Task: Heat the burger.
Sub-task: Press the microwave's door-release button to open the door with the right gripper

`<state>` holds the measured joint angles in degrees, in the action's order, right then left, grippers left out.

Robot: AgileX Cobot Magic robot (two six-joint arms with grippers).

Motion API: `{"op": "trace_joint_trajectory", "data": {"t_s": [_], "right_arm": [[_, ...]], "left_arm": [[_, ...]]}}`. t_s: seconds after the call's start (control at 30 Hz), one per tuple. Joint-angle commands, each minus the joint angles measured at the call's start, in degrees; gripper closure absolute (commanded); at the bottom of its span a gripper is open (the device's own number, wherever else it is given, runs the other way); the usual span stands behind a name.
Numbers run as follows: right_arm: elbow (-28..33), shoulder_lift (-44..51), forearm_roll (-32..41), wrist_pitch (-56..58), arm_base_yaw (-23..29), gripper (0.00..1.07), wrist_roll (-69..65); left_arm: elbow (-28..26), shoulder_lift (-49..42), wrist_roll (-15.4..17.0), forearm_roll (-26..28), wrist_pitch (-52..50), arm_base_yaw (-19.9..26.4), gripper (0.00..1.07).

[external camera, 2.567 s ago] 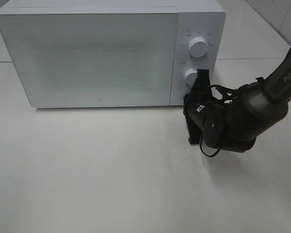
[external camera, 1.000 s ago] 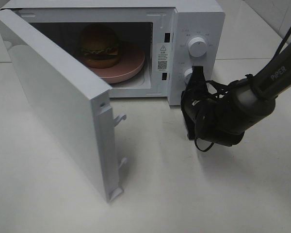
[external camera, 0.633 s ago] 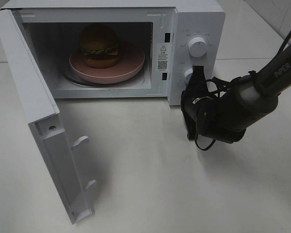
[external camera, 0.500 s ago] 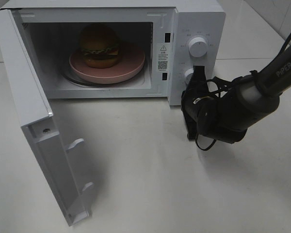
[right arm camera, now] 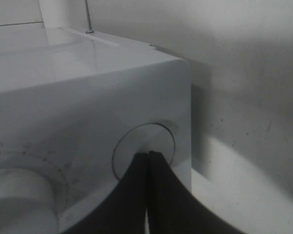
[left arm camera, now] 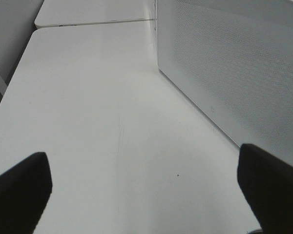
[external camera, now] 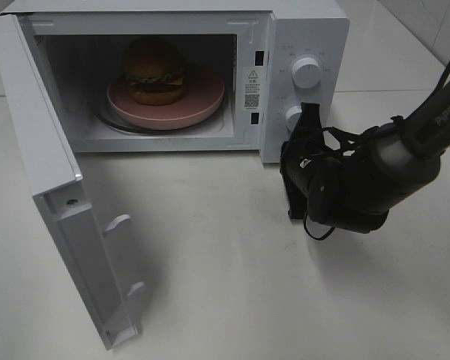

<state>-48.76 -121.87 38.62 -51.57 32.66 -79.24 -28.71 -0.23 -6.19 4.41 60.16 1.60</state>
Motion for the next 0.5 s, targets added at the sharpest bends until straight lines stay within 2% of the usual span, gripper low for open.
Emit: {"op": "trace_joint_trajectory", "data": {"t_s": [0.03,0.5], "right_arm": [[1.3,2.6,-1.1,-0.1,0.2,1.07,0.7],[9.0,11.4,-4.0,3.6,0.2,1.07,2.7]], "left_arm": [[0.1,-1.2,0.0,0.0,-0.6,-0.2,0.09],[0.1,-1.2,0.0,0.0,-0.6,-0.2,0.09]]}}
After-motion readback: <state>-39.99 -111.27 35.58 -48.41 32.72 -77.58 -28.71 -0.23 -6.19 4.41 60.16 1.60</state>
